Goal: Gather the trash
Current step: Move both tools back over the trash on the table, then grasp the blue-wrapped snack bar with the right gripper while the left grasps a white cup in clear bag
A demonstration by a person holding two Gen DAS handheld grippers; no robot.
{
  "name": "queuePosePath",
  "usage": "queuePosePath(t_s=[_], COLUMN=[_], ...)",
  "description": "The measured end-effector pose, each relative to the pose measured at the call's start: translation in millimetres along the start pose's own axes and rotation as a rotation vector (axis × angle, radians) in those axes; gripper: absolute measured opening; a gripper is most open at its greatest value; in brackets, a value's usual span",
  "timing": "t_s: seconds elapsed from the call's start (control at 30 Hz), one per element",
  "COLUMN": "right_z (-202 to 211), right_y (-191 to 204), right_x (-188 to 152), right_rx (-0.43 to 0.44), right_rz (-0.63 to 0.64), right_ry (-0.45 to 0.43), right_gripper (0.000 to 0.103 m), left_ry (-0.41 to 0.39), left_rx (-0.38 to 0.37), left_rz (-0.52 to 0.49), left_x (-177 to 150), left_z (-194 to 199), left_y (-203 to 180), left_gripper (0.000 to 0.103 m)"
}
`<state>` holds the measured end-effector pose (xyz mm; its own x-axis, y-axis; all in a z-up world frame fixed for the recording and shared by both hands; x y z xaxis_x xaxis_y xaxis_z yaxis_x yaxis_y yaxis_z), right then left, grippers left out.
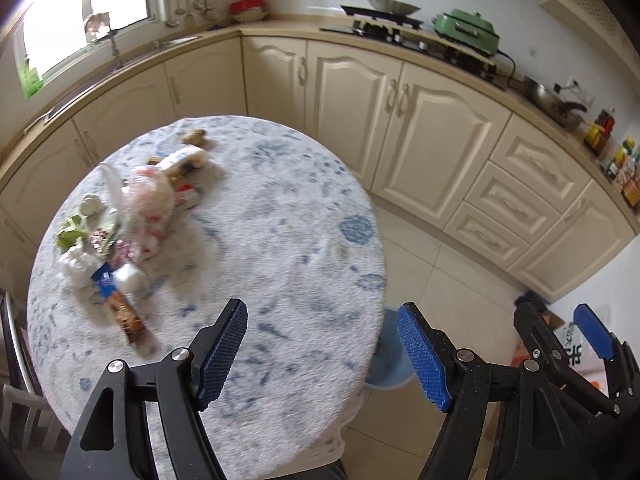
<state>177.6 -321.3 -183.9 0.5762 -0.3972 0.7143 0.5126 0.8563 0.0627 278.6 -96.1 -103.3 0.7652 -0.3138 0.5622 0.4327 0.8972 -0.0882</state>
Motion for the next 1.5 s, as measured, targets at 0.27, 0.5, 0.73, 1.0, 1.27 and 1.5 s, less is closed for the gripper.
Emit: queuePosePath(t_s=[0.27,0.5,0.73,1.0,1.27,1.5], right_z=[34,59,71,62,26,-21], right_y=[48,93,138,188,248,302], right_x=[4,6,1,-3,-14,-36], right_rx=[0.085,0.172,0.241,0.276,0.290,0.309], right_rz=[0.072,0.133,0.206,0.280,0.386,0.476], right_ry=[-0.080,-0.143,-0.161,-0.125,-0.036,0.101], right_gripper=[0.086,0.090,0.094,0.095,0.095,0.095], left_ry=[-0.096,-0.174,-0.194,-0.175,-0.109,-0.032], left_rx=[0.057,0.131,0.189,0.234,0.280,0.297], left_rz=[0.098,0.183,0.247,0.324,0.400,0.470], left_x=[-23,-48,-65,-72,-64,-60], left_z=[60,111,139,139,106,61], left_y=[49,95,130,176,233,287], left_gripper=[0.076,0.081,0.084,0.086,0.086,0.086])
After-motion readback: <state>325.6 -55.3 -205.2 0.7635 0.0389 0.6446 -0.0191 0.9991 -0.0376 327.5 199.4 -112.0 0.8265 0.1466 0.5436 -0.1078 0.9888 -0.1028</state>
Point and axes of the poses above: each gripper's, at about its wrist camera, not at the fingertips, and z roughly against the way its jaws point, y to its left, x to its top, the point moved 2 cm from there along -z, roughly the way its jaws point, and after that the axes turned 1 degree about -x, right-handed, at the moved point
